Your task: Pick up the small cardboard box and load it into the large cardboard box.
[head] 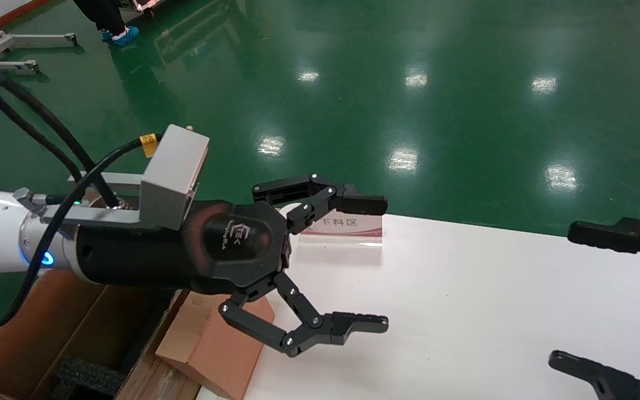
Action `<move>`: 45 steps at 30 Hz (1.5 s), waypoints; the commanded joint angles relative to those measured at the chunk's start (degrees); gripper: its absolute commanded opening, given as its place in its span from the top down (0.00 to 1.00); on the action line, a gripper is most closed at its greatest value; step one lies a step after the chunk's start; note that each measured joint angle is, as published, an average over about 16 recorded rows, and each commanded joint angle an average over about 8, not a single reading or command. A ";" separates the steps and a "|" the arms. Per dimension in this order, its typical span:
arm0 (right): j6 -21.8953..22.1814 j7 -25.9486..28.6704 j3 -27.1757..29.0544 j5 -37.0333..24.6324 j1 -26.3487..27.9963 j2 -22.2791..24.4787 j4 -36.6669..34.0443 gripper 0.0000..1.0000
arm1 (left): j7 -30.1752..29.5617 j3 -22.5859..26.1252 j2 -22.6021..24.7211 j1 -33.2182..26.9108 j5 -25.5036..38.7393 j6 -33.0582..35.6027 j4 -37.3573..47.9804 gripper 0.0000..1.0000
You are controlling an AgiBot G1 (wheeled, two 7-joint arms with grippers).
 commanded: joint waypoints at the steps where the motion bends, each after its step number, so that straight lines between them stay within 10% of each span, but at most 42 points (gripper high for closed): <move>1: 0.00 0.00 0.00 0.00 0.00 0.00 0.00 0.00 | 0.00 0.00 0.00 0.00 0.00 0.00 0.00 0.00; 24: -0.01 -0.03 -0.04 0.02 0.03 0.00 -0.05 0.00 | -4.39 1.64 -1.36 -1.11 3.75 -2.57 -1.41 0.00; 45: 0.02 -0.08 -0.14 0.08 0.06 0.03 -0.06 0.00 | -39.15 18.49 0.34 -25.58 33.89 3.32 -3.74 0.00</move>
